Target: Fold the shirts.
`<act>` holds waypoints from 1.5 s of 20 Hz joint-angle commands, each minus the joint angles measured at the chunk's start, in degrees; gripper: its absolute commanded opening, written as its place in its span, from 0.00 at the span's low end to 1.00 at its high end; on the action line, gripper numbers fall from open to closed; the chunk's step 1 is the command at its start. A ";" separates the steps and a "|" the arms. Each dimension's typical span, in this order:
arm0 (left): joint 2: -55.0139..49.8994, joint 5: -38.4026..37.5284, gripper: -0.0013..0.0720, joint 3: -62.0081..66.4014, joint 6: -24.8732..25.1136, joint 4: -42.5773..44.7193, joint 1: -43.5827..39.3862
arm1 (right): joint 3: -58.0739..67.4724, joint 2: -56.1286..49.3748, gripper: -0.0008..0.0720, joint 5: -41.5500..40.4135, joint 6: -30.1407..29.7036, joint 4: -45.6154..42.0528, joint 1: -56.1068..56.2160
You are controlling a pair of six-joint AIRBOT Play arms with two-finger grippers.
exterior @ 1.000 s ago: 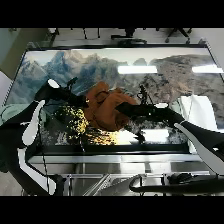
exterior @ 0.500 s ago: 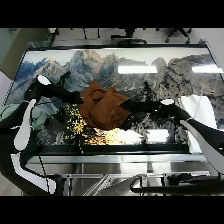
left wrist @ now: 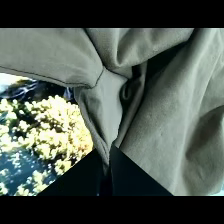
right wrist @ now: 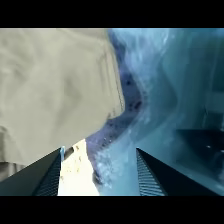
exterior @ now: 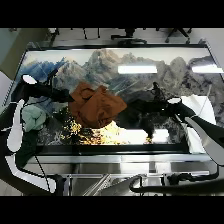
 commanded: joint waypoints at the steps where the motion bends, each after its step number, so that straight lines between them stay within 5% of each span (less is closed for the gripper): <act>1: 0.07 0.96 0.04 0.04 0.28 -0.04 -0.42 | 2.97 -5.57 0.74 -2.62 -0.26 1.05 5.16; 5: 0.07 0.92 0.04 0.04 0.28 0.00 -0.59 | 10.12 -11.32 0.73 -2.64 -0.46 3.78 9.31; 6: 0.07 0.76 0.04 0.04 0.28 0.00 -0.59 | 11.93 -11.78 0.66 -2.51 -0.48 3.76 9.53; 9: 0.09 0.31 0.04 0.04 0.28 0.44 -0.48 | 17.33 -11.52 0.21 -1.77 -0.46 3.72 9.35; 10: 0.11 0.26 0.04 0.04 0.22 0.48 -0.42 | 18.91 -11.21 0.13 -0.57 -0.44 3.72 9.33; 15: 7.63 0.90 0.03 1.77 -1.60 0.35 4.33 | 26.03 -1.92 0.05 6.56 -0.22 3.56 5.33; 25: 34.82 -3.02 0.03 26.16 -4.04 0.04 9.88 | 27.93 35.80 0.04 4.15 -2.62 -1.42 -3.21; 30: 43.78 5.75 0.04 30.21 -3.52 0.00 9.81 | 27.93 44.81 0.04 -0.70 -2.58 -10.40 -3.19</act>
